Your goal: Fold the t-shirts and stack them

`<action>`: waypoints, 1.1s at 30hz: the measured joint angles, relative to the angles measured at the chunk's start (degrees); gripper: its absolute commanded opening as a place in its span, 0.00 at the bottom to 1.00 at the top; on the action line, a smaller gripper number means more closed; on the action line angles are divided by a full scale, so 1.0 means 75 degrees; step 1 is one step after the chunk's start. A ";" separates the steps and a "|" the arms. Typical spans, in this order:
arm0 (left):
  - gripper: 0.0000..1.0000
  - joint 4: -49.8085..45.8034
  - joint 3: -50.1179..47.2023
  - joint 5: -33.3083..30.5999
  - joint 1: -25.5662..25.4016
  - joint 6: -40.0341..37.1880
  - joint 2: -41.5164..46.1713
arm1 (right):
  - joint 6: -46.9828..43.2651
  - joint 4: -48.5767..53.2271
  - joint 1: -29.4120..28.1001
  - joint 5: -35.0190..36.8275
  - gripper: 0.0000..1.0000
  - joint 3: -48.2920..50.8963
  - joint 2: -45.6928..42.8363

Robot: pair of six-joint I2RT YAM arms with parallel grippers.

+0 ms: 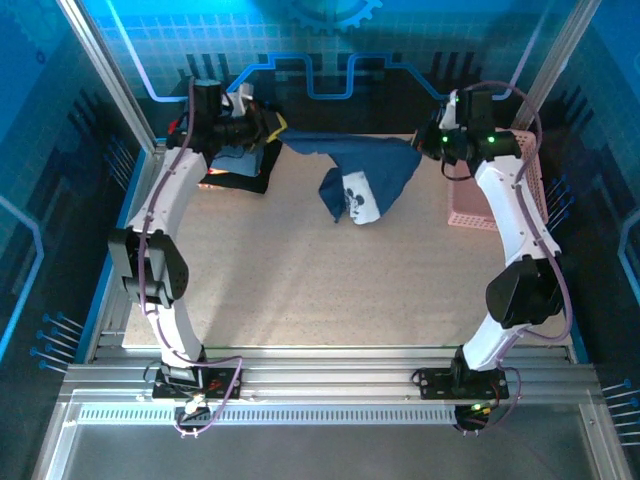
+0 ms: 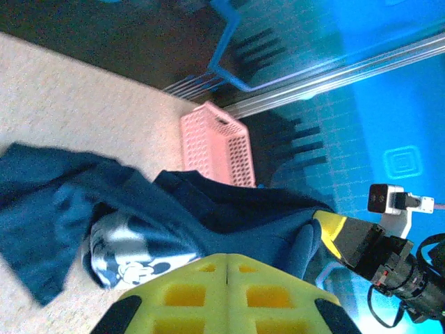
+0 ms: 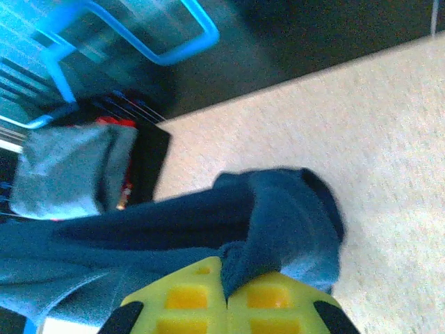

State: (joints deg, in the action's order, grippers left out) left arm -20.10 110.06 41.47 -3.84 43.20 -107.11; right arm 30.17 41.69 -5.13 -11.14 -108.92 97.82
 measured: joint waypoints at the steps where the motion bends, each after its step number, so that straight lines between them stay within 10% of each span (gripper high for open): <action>1: 0.00 0.0015 0.0242 0.0000 0.0020 0.0044 0.0009 | -0.0073 0.0102 0.0000 -0.0058 0.00 -0.0361 0.0061; 14: 0.00 0.0152 0.3911 -0.0003 0.0160 0.0347 -0.0213 | -0.0638 0.0670 0.0140 -0.0597 0.00 -0.4937 0.0988; 26: 0.00 0.0122 0.3789 0.0003 0.0801 0.0396 0.0012 | -0.0574 0.0239 0.0140 -0.1874 0.00 -0.4529 0.0877; 33: 0.00 0.0146 0.5228 0.0061 0.1099 0.0463 -0.0595 | 0.0300 -0.0402 0.0140 -0.2760 0.00 -0.6484 0.2672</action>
State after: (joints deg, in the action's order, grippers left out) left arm -19.00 149.27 41.93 4.40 46.68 -111.57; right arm 32.42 38.68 -4.08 -31.83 -157.56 117.86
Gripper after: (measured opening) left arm 0.061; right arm 0.063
